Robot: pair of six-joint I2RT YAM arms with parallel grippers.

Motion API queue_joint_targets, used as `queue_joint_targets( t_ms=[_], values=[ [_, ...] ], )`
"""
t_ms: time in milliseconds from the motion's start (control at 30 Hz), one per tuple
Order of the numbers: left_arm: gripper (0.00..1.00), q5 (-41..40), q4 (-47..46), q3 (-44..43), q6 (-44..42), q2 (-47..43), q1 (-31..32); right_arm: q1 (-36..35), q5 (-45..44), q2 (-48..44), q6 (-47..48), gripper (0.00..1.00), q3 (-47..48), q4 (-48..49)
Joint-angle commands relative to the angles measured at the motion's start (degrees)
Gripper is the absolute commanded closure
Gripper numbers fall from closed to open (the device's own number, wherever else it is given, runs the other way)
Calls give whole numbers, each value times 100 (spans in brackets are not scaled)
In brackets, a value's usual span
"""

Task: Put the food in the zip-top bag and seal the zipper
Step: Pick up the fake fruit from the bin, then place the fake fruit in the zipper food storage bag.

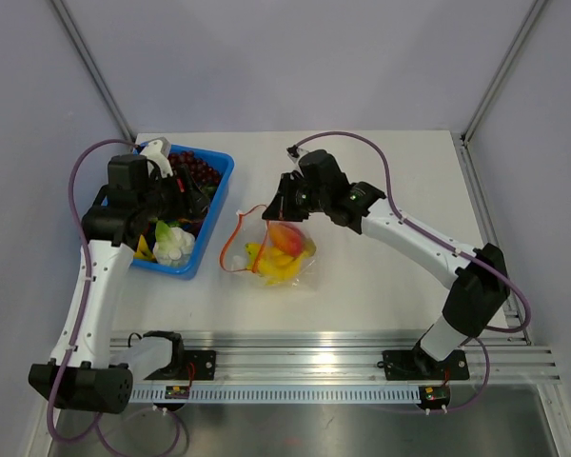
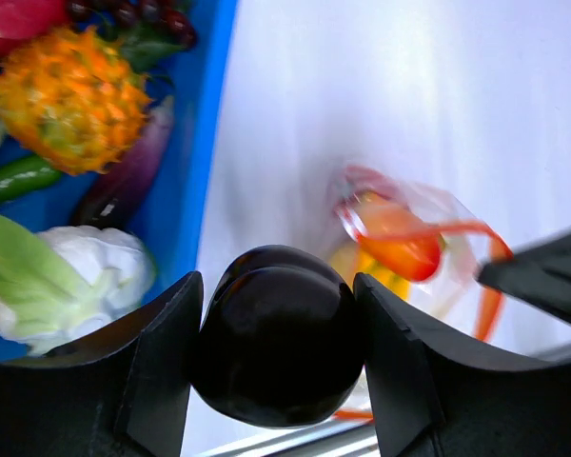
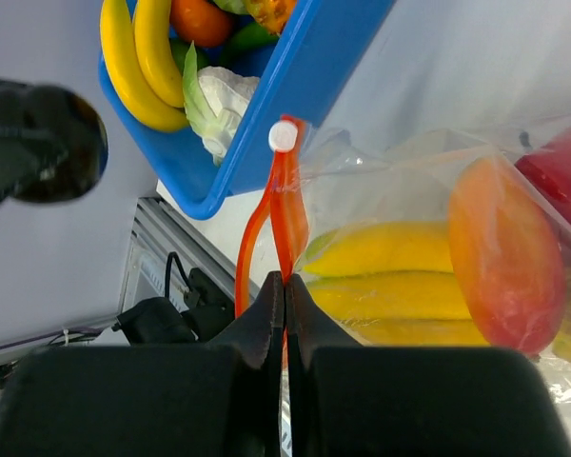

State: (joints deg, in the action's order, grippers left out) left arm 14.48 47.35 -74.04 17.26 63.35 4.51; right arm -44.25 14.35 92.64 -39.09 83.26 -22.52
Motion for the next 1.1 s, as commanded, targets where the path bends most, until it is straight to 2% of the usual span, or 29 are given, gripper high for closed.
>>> queue_joint_targets(
  t_ms=[0, 200, 333, 500, 700, 1033, 1067],
  values=[
    [94, 722, -121, 196, 190, -341, 146, -31, -73, 210, -28, 100, 462, 108],
    [94, 1398, -331, 820, 401, -665, 365, -31, -81, 158, -116, 100, 331, 178],
    [94, 1611, -903, 1269, 699, -693, 620, -22, -73, 114, -143, 100, 252, 196],
    [93, 1295, -1542, 1480, 1025, -438, 1252, -31, -38, 0, -230, 100, 111, 283],
    [92, 618, -1992, 1375, 1359, 343, 1762, -40, -11, -193, -283, 100, -73, 310],
    [92, 327, -2722, 1542, 1702, 871, 2062, -40, 33, -844, -362, 100, -608, 336],
    [89, 327, -2731, 1490, 1702, 924, 2097, -40, 68, -940, -397, 100, -662, 380]
  ],
)
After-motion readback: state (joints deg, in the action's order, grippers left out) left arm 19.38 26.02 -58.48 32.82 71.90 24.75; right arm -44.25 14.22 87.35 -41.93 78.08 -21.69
